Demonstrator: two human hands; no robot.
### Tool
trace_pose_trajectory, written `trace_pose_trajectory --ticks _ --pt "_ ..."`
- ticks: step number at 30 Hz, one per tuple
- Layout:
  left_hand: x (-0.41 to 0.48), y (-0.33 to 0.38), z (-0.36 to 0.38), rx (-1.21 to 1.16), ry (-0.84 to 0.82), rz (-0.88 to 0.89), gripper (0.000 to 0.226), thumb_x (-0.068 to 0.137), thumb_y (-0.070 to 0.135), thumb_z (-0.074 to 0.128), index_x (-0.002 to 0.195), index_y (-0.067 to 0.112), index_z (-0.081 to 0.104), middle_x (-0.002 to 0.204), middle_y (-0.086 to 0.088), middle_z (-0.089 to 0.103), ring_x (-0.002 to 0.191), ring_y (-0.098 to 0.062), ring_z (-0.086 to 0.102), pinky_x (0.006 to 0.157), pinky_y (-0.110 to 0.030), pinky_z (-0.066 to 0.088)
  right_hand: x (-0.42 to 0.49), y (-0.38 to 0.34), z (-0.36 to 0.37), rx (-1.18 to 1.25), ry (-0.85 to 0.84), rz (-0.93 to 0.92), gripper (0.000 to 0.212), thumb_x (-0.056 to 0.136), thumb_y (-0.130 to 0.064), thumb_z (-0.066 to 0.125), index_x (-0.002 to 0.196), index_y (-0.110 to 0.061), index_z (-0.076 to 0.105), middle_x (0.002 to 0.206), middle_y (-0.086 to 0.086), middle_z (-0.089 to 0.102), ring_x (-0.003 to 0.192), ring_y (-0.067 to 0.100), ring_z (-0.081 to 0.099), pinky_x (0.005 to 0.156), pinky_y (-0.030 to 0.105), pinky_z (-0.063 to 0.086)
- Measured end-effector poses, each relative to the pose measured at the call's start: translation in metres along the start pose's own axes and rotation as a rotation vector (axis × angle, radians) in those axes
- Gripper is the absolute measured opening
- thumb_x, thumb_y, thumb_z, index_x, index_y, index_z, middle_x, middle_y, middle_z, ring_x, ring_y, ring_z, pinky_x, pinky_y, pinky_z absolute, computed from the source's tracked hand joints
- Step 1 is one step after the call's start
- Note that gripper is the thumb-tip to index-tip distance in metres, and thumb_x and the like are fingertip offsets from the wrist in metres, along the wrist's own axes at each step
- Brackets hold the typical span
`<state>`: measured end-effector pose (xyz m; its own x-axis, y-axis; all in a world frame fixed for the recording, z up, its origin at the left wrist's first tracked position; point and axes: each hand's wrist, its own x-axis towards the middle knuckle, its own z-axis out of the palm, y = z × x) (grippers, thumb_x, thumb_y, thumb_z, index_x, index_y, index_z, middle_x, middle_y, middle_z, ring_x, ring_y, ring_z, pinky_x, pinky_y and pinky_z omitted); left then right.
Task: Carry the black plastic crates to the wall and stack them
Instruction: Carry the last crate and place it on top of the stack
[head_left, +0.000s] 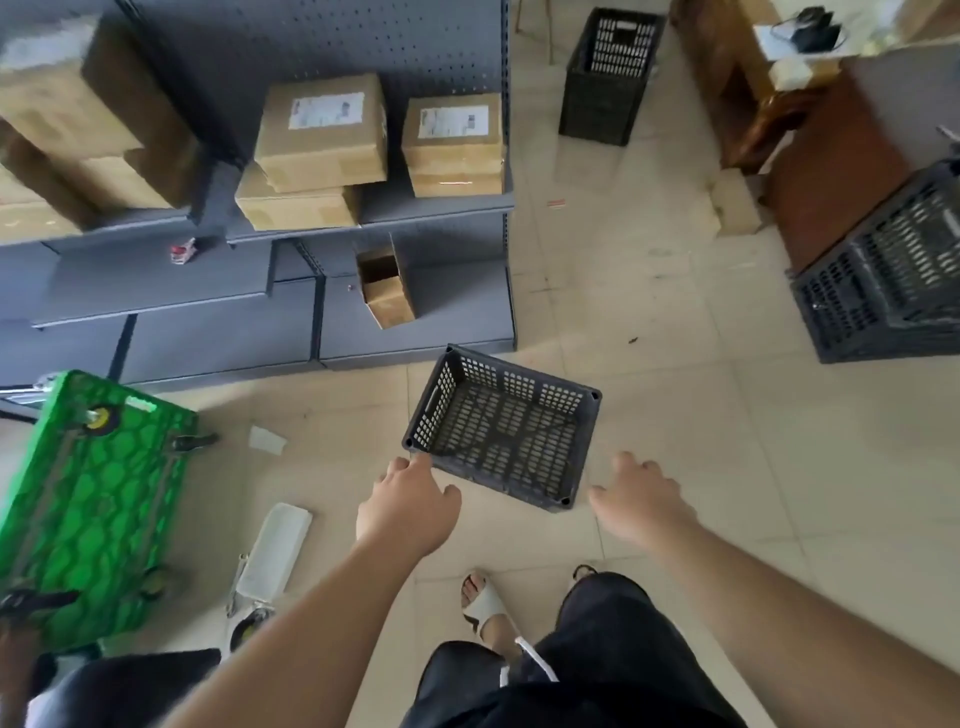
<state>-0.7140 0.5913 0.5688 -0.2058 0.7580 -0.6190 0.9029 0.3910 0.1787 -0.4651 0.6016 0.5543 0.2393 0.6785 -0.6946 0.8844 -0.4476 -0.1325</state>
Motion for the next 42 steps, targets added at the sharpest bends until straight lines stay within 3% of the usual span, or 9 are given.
trace_pose_trajectory --ticks 10,16,27,30,35,42 --pt "0.080 0.028 -0.024 0.131 -0.075 0.042 0.054 0.095 0.041 0.047 0.146 0.023 0.042 0.144 -0.004 0.047 0.130 -0.028 0.047 0.094 -0.044 0.049 0.076 -0.009 -0.023 0.133 -0.052 0.156 0.051 0.098 -0.039 0.046 0.143 -0.017 0.037 0.138 0.013 0.046 0.123 0.036 0.047 0.097 0.046 0.045" --pt "0.136 0.031 -0.018 0.141 -0.154 0.051 0.056 0.096 0.039 0.047 0.149 0.023 0.040 0.147 -0.005 0.046 0.133 -0.029 0.046 0.102 -0.045 0.046 0.134 -0.022 -0.025 0.171 -0.087 0.215 0.053 0.098 -0.039 0.046 0.145 -0.017 0.037 0.140 0.015 0.046 0.125 0.038 0.048 0.098 0.045 0.045" --pt "0.290 -0.022 0.025 0.126 -0.284 0.009 0.050 0.094 0.037 0.052 0.141 0.022 0.050 0.140 -0.009 0.054 0.125 -0.031 0.054 0.101 -0.041 0.048 0.232 -0.049 0.041 0.283 -0.100 0.405 0.054 0.095 -0.041 0.049 0.141 -0.014 0.039 0.137 0.016 0.051 0.118 0.039 0.054 0.095 0.045 0.050" --pt "0.340 -0.038 0.039 0.149 -0.293 0.016 0.044 0.095 0.036 0.052 0.136 0.020 0.053 0.137 -0.010 0.057 0.116 -0.030 0.059 0.094 -0.038 0.050 0.258 -0.054 0.069 0.321 -0.092 0.446 0.056 0.093 -0.040 0.050 0.141 -0.014 0.040 0.138 0.016 0.052 0.112 0.038 0.058 0.093 0.047 0.052" --pt "0.406 -0.054 0.068 0.113 -0.280 -0.023 0.043 0.095 0.034 0.056 0.135 0.018 0.055 0.132 -0.010 0.060 0.073 -0.021 0.066 0.069 -0.032 0.055 0.300 -0.051 0.113 0.368 -0.095 0.511 0.058 0.089 -0.040 0.048 0.140 -0.014 0.040 0.128 0.017 0.056 0.104 0.039 0.062 0.089 0.047 0.055" --pt "0.486 -0.071 0.133 0.092 -0.293 -0.061 0.047 0.094 0.033 0.055 0.138 0.018 0.051 0.129 -0.007 0.063 0.074 -0.025 0.067 0.066 -0.031 0.052 0.372 -0.038 0.181 0.410 -0.078 0.538 0.055 0.090 -0.035 0.048 0.140 -0.012 0.040 0.130 0.016 0.055 0.104 0.038 0.061 0.087 0.046 0.055"
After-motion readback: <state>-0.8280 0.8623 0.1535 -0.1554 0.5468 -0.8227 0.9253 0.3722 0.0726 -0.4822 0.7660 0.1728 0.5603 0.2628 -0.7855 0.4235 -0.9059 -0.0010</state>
